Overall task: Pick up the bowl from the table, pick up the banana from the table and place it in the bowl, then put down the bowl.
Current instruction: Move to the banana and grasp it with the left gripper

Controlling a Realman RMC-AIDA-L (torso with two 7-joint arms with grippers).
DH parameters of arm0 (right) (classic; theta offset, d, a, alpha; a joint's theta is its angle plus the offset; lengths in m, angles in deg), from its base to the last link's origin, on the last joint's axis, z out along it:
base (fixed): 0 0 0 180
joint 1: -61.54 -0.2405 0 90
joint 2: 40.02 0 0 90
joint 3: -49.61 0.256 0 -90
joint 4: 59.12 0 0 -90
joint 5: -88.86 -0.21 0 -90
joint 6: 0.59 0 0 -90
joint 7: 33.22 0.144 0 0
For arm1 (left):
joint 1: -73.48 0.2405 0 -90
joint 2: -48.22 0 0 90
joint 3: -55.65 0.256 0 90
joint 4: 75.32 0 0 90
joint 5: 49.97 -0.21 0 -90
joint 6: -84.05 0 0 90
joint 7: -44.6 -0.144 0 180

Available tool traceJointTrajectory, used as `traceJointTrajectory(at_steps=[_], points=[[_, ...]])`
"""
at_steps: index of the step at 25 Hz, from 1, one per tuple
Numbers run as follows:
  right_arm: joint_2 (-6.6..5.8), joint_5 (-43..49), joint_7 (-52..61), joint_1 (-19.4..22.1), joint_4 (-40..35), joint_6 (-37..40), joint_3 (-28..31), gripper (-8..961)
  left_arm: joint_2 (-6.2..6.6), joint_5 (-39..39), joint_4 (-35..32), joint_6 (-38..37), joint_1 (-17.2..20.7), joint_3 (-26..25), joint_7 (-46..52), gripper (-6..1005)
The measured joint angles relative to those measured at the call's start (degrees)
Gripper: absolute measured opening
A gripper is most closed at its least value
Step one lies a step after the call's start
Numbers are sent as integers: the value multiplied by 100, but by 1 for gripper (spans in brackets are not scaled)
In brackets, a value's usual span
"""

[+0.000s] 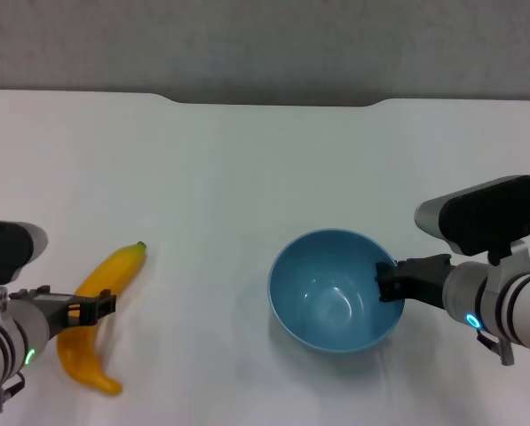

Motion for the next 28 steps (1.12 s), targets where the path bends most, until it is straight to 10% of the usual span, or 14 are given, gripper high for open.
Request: traceJointTrajectory(at_steps=[28], points=[[0,52,-7,24,-78,30,-43,41,-18,104,-610,134,-285,101,70,847]])
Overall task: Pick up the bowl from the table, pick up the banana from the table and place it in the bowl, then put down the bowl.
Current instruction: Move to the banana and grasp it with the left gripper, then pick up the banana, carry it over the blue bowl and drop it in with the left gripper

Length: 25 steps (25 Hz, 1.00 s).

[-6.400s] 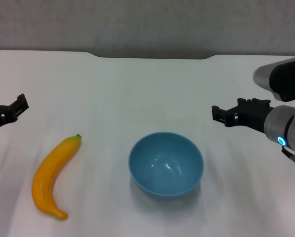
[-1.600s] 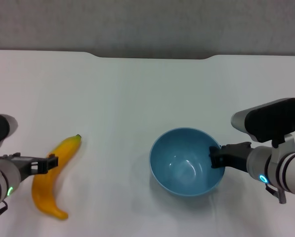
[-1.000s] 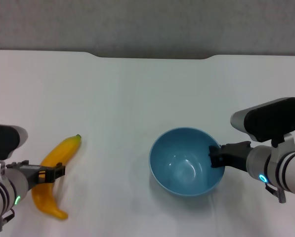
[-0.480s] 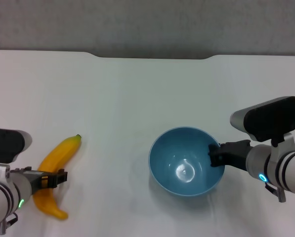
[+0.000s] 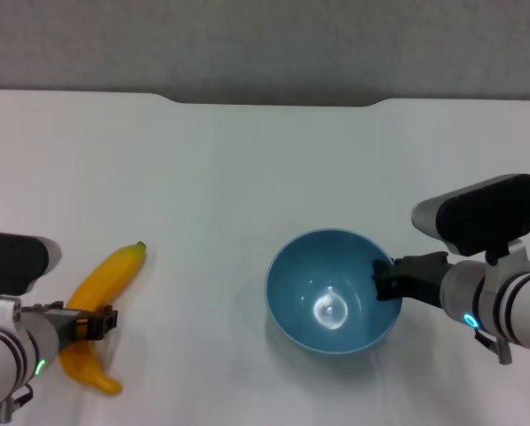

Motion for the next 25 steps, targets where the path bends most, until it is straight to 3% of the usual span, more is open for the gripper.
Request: traceJointTrajectory(at_steps=[6,12,15,25], points=[[0,0,0,11,-8,17,-9,43,0,-6,0,0,0,-52,21,795],[0,7,0,44,-9,74,-10,45,0,-7,18,-4,14,-61,27,567],[0,9,0,57,-9,82,-10,45,4,-13,171,-58,52,-72,26,516],[7,10,-5,252,-257,349,-10,48,30,-153,1685,-233,672,-282,-150,515]])
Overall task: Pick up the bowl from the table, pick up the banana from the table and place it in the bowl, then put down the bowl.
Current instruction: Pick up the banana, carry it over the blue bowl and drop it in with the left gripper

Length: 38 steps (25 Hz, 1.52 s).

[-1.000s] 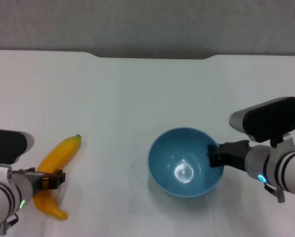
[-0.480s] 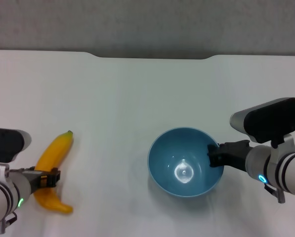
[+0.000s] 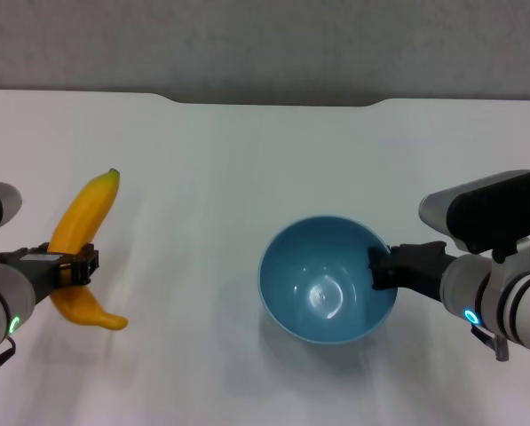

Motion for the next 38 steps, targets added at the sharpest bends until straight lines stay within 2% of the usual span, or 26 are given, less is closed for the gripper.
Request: traceJointTrajectory(at_steps=[6,13,15,17,23,25,38], points=[[-6,-1,-17,160,-217,200,39,50,-14,41,182,27,18,55,-13,515],[-7,-30,-21,153,-95,425,44,52,-4,315,944,126,96,279,-21,515],[-7,-50,-21,138,-28,493,44,53,3,393,1195,238,184,392,-29,515],[-7,-63,-14,115,40,584,44,53,7,423,1418,681,370,625,-33,515],[1,-79,4,-42,134,794,-17,55,7,515,1353,1119,355,897,-39,515],[6,-141,8,-117,166,825,-60,56,14,610,1226,1121,188,999,-46,515],[1,-300,29,-318,264,934,-238,59,29,745,1063,1130,-100,1309,-49,516]])
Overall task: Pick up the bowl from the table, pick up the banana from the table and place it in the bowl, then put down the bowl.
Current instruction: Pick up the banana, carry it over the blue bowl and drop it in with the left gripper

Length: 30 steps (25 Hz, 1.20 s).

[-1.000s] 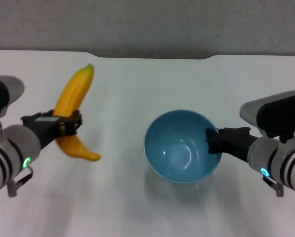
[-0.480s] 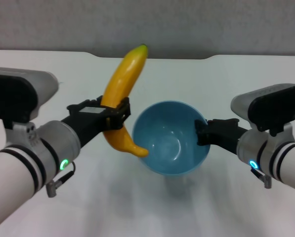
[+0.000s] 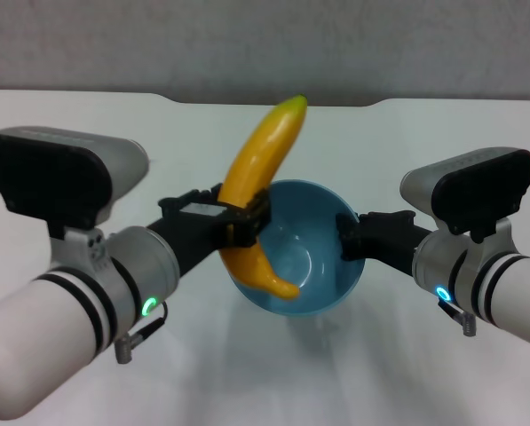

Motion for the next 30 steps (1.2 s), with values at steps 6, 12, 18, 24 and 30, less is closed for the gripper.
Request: traceJointTrajectory(at_steps=[6,12,18,24,30], points=[[9,-8,8,-58,11,0,-42,61,-15,103,-374,122,-245,157,-1,516],[3,-128,-6,-124,11,0,-107,63,-15,193,-642,241,-483,243,-1,516],[6,-132,-6,-152,5,-1,-166,65,-17,165,-730,474,-490,247,-1,516],[9,-132,-4,-163,-21,-1,-227,66,-13,132,-766,670,-500,249,-1,517],[9,-132,-4,-163,-54,4,-277,68,-10,90,-825,734,-521,215,-56,530]])
